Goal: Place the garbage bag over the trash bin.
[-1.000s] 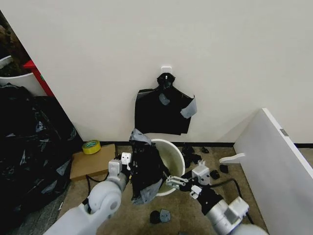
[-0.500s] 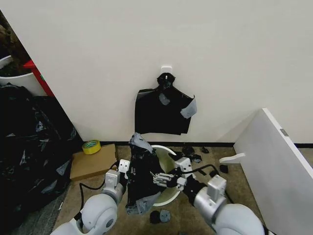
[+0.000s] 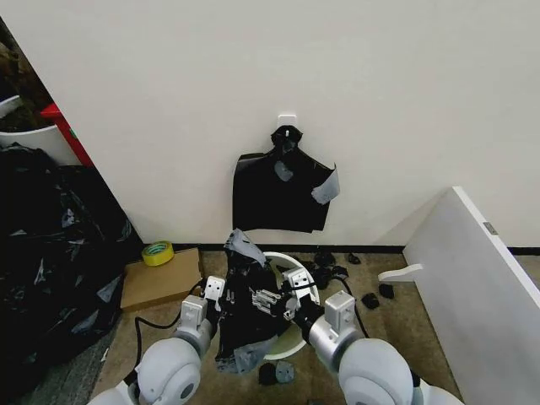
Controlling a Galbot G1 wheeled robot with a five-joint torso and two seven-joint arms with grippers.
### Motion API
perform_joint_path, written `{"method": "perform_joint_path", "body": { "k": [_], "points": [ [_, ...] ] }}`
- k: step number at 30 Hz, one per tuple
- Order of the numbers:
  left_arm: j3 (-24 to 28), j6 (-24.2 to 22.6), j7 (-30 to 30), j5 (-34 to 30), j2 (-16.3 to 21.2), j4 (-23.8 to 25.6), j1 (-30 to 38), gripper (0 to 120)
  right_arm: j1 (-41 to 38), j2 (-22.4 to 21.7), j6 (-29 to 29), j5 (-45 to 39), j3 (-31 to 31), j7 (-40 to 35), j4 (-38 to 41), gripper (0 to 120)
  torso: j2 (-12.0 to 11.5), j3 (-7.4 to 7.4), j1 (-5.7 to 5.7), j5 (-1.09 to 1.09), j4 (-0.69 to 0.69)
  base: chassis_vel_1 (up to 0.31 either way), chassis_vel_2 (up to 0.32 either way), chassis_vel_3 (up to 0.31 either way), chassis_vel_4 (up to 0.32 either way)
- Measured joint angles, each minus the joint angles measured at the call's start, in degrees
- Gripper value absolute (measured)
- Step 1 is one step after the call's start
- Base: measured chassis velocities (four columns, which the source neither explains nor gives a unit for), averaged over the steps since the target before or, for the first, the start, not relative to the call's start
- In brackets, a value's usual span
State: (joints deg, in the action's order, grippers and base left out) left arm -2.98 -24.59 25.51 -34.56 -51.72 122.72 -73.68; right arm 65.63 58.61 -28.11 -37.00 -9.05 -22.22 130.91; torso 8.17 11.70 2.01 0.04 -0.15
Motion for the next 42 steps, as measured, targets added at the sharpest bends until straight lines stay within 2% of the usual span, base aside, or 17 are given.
{"method": "perform_joint_path", "body": {
  "k": [1, 4, 10, 11, 17, 34, 42],
  "points": [
    [-0.16, 0.04, -0.03, -0.06, 0.14, 0.06, 0.07, 2, -0.06, -0.10, -0.03, -0.03, 0.00, -0.06, -0.14, 60, 0.00, 0.00, 0.00, 0.00, 0.00, 0.000, 0.000, 0.000, 0.000],
    [-0.38, 0.13, -0.10, -0.16, 0.29, 0.15, 0.21, 2, -0.15, -0.29, -0.04, -0.01, 0.00, -0.15, -0.42, 53, 0.00, 0.00, 0.00, 0.00, -0.01, 0.000, 0.000, 0.000, 0.000],
    [-0.51, 0.12, -0.64, -0.29, -0.63, 0.20, 0.76, 2, -0.54, -0.52, 0.54, 0.88, 0.11, -0.42, -1.70, 29, 0.00, 0.00, 0.00, -0.01, -0.01, 0.000, 0.000, 0.000, 0.000],
    [-0.51, 0.12, -0.64, -0.29, -0.63, 0.20, 0.76, 2, -0.54, -0.52, 0.54, 0.88, 0.11, -0.42, -1.70, 29, 0.00, 0.00, 0.00, -0.01, -0.01, 0.000, 0.000, 0.000, 0.000],
    [-0.42, 0.34, -0.99, -0.26, -0.67, -0.28, 0.66, 2, 0.20, 0.96, 1.32, 1.85, 1.70, -0.22, -2.01, 3, 0.00, 0.00, 0.00, -0.01, 0.00, 0.000, 0.000, 0.000, 0.000],
    [-1.87, 4.50, -5.75, 2.32, 1.64, 1.37, -4.28, 2, -0.67, -3.46, 5.46, -2.30, 4.57, -0.77, -1.44, 0, 0.00, 0.00, 0.00, 0.00, 0.00, 0.000, 0.000, 0.000, 0.000],
    [-2.39, 7.22, -8.57, 4.64, 2.35, 2.99, -7.63, 2, -3.28, -7.05, 3.63, -10.50, 6.26, -4.28, -2.74, 0, 0.00, 0.00, 0.00, 0.01, 0.01, 0.000, 0.000, 0.000, 0.000]
  ]
}}
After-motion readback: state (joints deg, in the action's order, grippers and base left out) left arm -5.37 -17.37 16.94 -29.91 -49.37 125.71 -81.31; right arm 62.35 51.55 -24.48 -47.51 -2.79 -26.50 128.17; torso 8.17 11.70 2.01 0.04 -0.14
